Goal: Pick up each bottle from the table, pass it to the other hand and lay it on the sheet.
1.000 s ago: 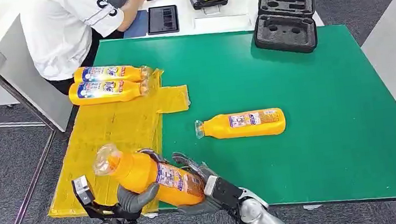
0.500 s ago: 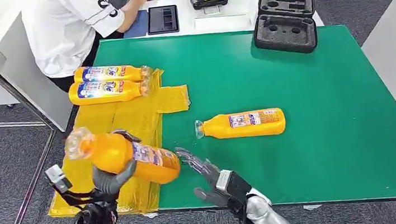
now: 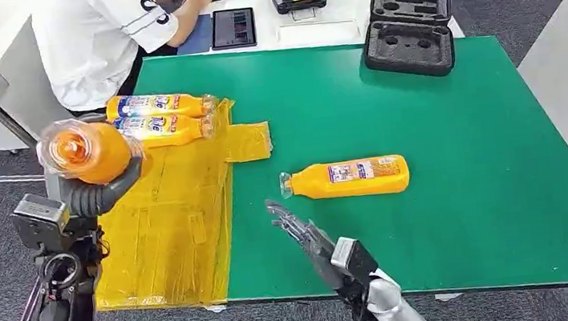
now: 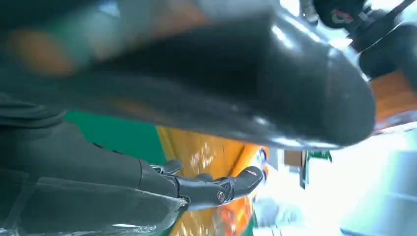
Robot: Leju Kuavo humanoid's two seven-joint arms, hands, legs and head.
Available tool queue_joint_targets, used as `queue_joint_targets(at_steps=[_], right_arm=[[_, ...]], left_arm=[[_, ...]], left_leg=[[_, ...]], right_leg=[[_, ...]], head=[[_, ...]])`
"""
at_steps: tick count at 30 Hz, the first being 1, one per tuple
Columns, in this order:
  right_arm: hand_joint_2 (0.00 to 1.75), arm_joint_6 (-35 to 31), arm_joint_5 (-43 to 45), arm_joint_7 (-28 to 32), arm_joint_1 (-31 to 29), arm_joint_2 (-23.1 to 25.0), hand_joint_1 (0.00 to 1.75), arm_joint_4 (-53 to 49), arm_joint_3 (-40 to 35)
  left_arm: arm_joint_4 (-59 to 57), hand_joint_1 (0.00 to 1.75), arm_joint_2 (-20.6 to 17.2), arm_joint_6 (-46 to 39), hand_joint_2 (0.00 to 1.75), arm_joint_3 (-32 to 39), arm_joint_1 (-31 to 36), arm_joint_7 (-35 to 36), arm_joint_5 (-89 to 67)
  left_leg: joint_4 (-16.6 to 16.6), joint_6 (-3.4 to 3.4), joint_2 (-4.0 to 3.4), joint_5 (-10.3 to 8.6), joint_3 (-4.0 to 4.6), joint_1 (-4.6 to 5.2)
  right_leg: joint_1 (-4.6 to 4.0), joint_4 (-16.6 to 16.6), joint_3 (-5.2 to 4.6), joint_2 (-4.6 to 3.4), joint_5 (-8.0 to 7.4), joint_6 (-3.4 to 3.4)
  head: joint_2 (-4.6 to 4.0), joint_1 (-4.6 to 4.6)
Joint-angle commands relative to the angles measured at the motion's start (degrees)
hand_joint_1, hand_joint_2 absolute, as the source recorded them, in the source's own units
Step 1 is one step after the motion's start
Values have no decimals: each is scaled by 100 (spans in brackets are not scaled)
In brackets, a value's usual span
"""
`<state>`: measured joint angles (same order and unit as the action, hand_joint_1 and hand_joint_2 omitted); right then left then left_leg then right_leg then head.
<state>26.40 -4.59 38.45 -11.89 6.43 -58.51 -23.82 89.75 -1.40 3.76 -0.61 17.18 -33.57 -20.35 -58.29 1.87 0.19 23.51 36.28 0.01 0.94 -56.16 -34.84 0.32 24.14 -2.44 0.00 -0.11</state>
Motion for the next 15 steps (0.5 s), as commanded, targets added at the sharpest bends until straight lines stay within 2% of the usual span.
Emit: queue_joint_targets(at_steps=[1,3,5,6,7,9,10,12,13,15], right_arm=[[0,41,-29,-74,17,-104,0,-276,307],[0,41,-29,-74,17,-104,0,-276,307],[0,-31,-40,-23,59,-96,0,-373,422],[0,-93,-23,5,123,-109,0,-558,578],[0,-129,-15,-15,183,-155,0,-783,723],[0,-100,112,-109,257,-234,0,-1218,1116],[0,-26,198,-211,247,-282,0,-1381,1344],[0,24,269,-253,296,-349,0,-1600,1611],[175,48,271,-268,332,-372,0,-1685,1721],[175,122,286,-274,468,-417,0,-1817,1903]], left_arm=[[64,175,-250,-67,175,-155,406,52,-63],[64,175,-250,-67,175,-155,406,52,-63],[32,175,-449,-327,175,-349,482,171,-711],[-52,175,-670,-498,175,-575,601,498,-1396],[-160,175,-802,-552,175,-730,722,698,-1727],[-611,175,-1320,-405,175,-1218,960,1326,-2748],[-930,175,-1602,-295,175,-1480,1052,1458,-3021],[-1257,175,-1932,-182,175,-1806,971,1585,-3503],[-1372,175,-2097,-139,175,-1987,899,1644,-3737],[-1645,175,-2388,-32,175,-2370,887,1699,-3925]], left_leg=[[1,-4,5,3,-8,0],[0,-8,6,7,-15,-4],[-5,-16,7,23,-48,-11],[-3,-9,10,7,-15,-6],[-4,-12,11,13,-28,-8],[-6,-8,20,3,-6,-5],[-2,-7,21,-2,-2,-3],[1,-13,21,-4,-13,-3],[6,-12,11,-7,-13,2],[8,-17,3,-3,-26,0]], right_leg=[[-1,0,9,5,6,4],[-5,1,16,4,10,7],[-11,0,51,5,26,17],[-8,-1,17,8,12,9],[-9,-2,30,10,18,12],[-7,-5,9,19,12,8],[-5,-3,4,21,9,6],[-5,-2,13,21,11,7],[1,0,9,12,7,5],[-2,3,21,2,8,9]], head=[[0,2],[0,0],[0,2],[0,0],[0,0],[0,2],[0,0],[0,0],[0,0],[0,2]])
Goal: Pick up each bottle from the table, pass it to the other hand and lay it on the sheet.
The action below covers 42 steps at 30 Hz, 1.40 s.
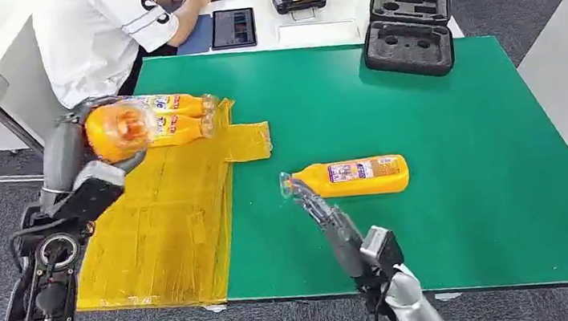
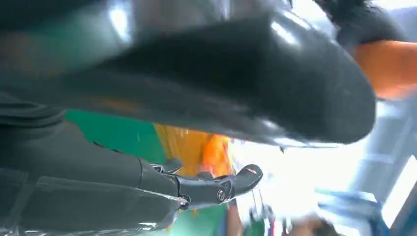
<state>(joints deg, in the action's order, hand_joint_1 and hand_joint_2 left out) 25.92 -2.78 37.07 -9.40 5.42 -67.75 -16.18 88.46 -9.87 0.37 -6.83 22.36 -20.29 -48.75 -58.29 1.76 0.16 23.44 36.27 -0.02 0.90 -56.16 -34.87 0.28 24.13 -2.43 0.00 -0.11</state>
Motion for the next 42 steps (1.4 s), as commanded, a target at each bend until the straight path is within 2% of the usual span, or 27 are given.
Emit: queue_joint_targets(at_steps=[1,4,5,7,8,10,15,19,20,21,22,25,27,28,29,31,32,34,35,36,38,39,42], right_arm=[[175,199,83,-110,305,-324,0,-941,1184],[175,234,-43,50,586,-277,0,-1181,1262],[175,248,-46,53,611,-249,0,-1259,1280],[175,252,-54,62,596,-246,0,-1368,1301],[175,254,-48,60,579,-241,0,-1411,1341],[175,269,-41,60,558,-239,0,-1448,1410],[175,272,-22,68,615,-227,0,-1467,1513],[175,253,-24,89,702,-187,0,-1503,1590],[175,244,-26,93,709,-177,0,-1499,1596],[175,230,-36,97,715,-174,0,-1497,1596],[175,229,-37,97,719,-168,0,-1475,1589],[175,216,-40,102,719,-161,0,-1450,1581],[175,186,-68,109,728,-163,0,-1443,1575],[175,153,-99,115,750,-146,0,-1443,1566],[175,157,-99,115,762,-134,0,-1442,1563],[175,137,-122,106,809,-78,0,-1476,1568],[175,127,-143,94,816,-72,0,-1477,1558],[175,128,-153,89,804,-68,0,-1431,1541],[175,110,-165,83,781,-64,0,-1378,1534],[175,111,-166,83,775,-64,0,-1361,1531],[175,53,-199,74,739,-62,0,-1273,1515],[175,56,-200,74,739,-70,0,-1261,1504],[175,41,-201,83,703,-76,0,-1171,1490]], left_arm=[[-1619,175,-1627,377,175,-1928,378,387,-1143],[-1835,175,-1949,756,175,-2580,375,428,-1235],[-1943,175,-2007,885,175,-2796,485,422,-1244],[-2115,175,-2039,1136,175,-3088,713,424,-1342],[-2219,175,-2094,1306,175,-3309,848,428,-1402],[-2268,175,-2180,1430,175,-3484,962,417,-1374],[-2284,175,-2214,1261,175,-3665,946,618,-1456],[-2471,175,-2013,1269,175,-3824,1038,560,-1238],[-2588,175,-1908,1262,175,-3852,1083,572,-1195],[-2623,175,-1835,1255,175,-3856,1080,572,-1148],[-2673,175,-1760,1250,175,-3862,1072,573,-1084],[-2694,175,-1729,1233,175,-3896,1074,591,-1066],[-2657,175,-1726,1161,175,-3835,980,610,-971],[-2634,175,-1676,1058,175,-3788,848,680,-955],[-2618,175,-1644,985,175,-3775,789,732,-985],[-2737,175,-1352,807,175,-3722,724,868,-1097],[-2816,173,-1277,809,175,-3738,763,864,-1108],[-2913,175,-1227,903,175,-3786,861,747,-1018],[-2961,175,-1221,1010,175,-3773,919,619,-869],[-2975,175,-1195,1046,175,-3707,914,530,-730],[-3043,175,-1202,1164,175,-3694,1040,373,-425],[-3061,175,-1199,1156,175,-3719,1100,375,-427],[-3177,175,-1143,1338,175,-3797,1303,309,-231]], left_leg=[[8,-5,6,2,-23,4],[9,-7,-3,2,-22,2],[16,-17,7,17,-65,-6],[3,-7,-6,3,-15,-2],[0,-12,-2,12,-31,-6],[0,-8,-6,2,-7,-6],[2,-10,-12,4,-15,-9],[5,-8,-7,2,-14,-7],[8,-16,3,17,-53,-14],[5,-9,-1,4,-19,-8],[5,-12,4,11,-35,-11],[6,-7,-7,1,-12,-5],[6,-14,0,13,-43,-11],[5,-8,-10,2,-12,-7],[5,-11,-10,8,-28,-9],[10,-8,-11,3,-20,-5],[14,-15,-6,16,-58,-11],[8,-7,-5,-1,-11,-4],[11,-14,6,12,-50,-11],[6,-8,-3,2,-16,-7],[4,-13,-3,12,-38,-11],[2,-10,-7,5,-17,-11],[0,-13,4,7,-24,-14]], right_leg=[[4,2,21,7,8,6],[2,4,19,4,9,5],[-7,12,65,12,28,17],[-3,1,13,0,10,7],[-7,0,31,4,19,12],[-7,-2,4,2,8,7],[-10,3,12,-5,8,10],[-8,5,13,0,7,8],[-16,11,58,8,24,17],[-9,5,22,5,10,9],[-13,7,41,9,18,12],[-7,5,12,-1,5,6],[-13,8,46,6,19,14],[-8,5,12,-4,5,7],[-11,7,28,-4,11,11],[-6,9,18,-5,7,7],[-13,16,60,0,20,16],[-6,8,11,1,5,6],[-13,14,55,11,19,14],[-8,7,17,2,7,8],[-13,8,42,1,16,13],[-12,6,19,-4,7,9],[-16,4,30,9,13,13]], head=[[0,0],[0,0],[0,0],[0,0],[0,0],[0,0],[0,0],[0,0],[0,0],[0,2],[0,-2],[0,0],[0,-2],[0,0],[0,0],[0,0],[0,0],[0,0],[0,0],[0,0],[0,-2],[0,2],[0,0]])
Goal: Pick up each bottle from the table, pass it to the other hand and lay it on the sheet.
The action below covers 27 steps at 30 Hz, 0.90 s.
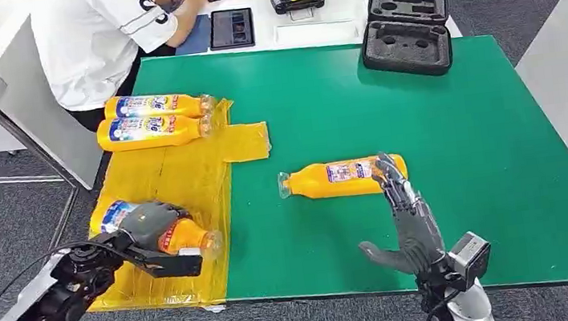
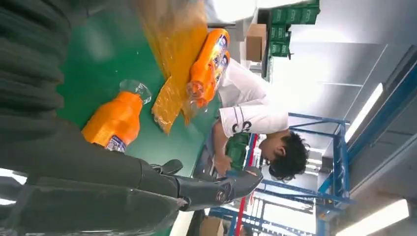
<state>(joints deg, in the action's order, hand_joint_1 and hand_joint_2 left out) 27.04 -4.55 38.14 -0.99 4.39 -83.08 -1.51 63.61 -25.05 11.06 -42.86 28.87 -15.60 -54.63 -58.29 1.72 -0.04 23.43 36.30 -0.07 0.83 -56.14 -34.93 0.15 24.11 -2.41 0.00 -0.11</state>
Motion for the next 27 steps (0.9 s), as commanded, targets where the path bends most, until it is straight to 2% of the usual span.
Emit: queue_joint_targets(at_steps=[1,7,8,10,19,22,23,25,27], right_arm=[[175,-129,-56,-31,-165,44,0,370,28],[175,-175,-118,-65,-197,68,0,350,-20],[175,-181,-128,-70,-197,77,0,347,-31],[175,-226,-174,-90,-211,72,0,363,-65],[175,-230,-175,-90,-217,66,0,377,-70],[175,-236,-175,-90,-218,46,0,411,-70],[175,-236,-174,-90,-216,43,0,415,-70],[175,-237,-153,-80,-194,52,0,410,-46],[175,-219,-105,-61,-168,68,0,386,-12]], left_arm=[[-705,175,371,346,175,-294,711,-188,337],[-735,175,390,452,175,-444,801,-220,418],[-751,175,402,462,175,-458,824,-214,426],[-875,173,456,443,175,-523,908,-200,415],[-938,173,482,434,175,-553,951,-199,420],[-1046,173,518,408,175,-599,1013,-191,438],[-1100,173,525,414,175,-626,1042,-182,446],[-1208,168,520,374,175,-684,1082,-180,467],[-1277,161,508,322,175,-756,1067,-135,405]], left_leg=[[4,-8,23,4,-22,-8],[2,-5,11,3,-13,-5],[2,-11,13,16,-44,-10],[2,-5,11,3,-12,-4],[2,-4,9,2,-10,-5],[2,-5,9,4,-15,-6],[1,-12,11,18,-48,-11],[2,-5,10,2,-11,-5],[3,-6,9,6,-21,-6]], right_leg=[[-8,6,30,22,10,9],[-5,4,19,9,4,5],[-11,6,53,11,17,12],[-5,3,18,10,5,5],[-5,3,16,8,3,5],[-6,4,21,7,5,6],[-12,5,57,8,18,14],[-6,3,17,9,3,5],[-6,4,27,8,7,7]], head=[[0,0],[0,0],[0,0],[0,2],[0,0],[0,0],[0,0],[0,0],[0,0]])
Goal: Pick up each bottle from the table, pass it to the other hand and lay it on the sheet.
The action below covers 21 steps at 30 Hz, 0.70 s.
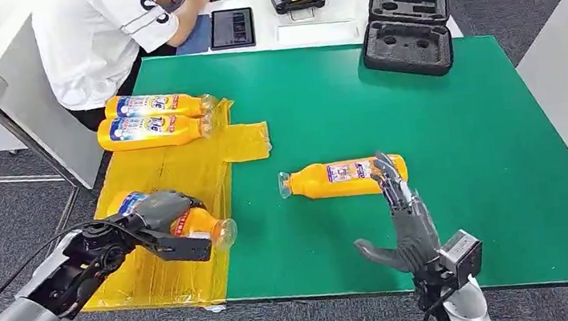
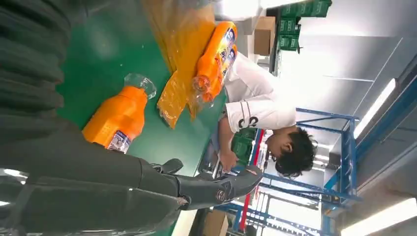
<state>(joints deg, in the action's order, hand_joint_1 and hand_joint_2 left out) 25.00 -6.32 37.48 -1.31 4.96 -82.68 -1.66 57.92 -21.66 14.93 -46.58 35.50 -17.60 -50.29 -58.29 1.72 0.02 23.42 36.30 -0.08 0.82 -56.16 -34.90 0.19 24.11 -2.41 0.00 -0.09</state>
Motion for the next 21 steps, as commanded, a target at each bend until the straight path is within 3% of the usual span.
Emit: queue_joint_targets(at_steps=[1,8,21], right_arm=[[175,-14,72,4,-133,12,0,345,4],[175,26,86,16,-260,-27,0,559,-83],[175,232,325,106,-271,-83,0,627,-124]], left_arm=[[-716,161,168,-84,175,-403,383,84,-52],[-1019,159,150,-328,175,-575,323,401,-461],[-1283,157,151,-181,175,-465,289,176,-245]], left_leg=[[5,-9,5,11,-35,-7],[6,-7,-3,11,-35,-4],[7,-7,-4,6,-28,-3]], right_leg=[[-7,7,38,4,12,10],[-5,7,35,-3,10,9],[-3,7,29,-6,4,8]], head=[[0,-2],[0,-2],[0,-2]])
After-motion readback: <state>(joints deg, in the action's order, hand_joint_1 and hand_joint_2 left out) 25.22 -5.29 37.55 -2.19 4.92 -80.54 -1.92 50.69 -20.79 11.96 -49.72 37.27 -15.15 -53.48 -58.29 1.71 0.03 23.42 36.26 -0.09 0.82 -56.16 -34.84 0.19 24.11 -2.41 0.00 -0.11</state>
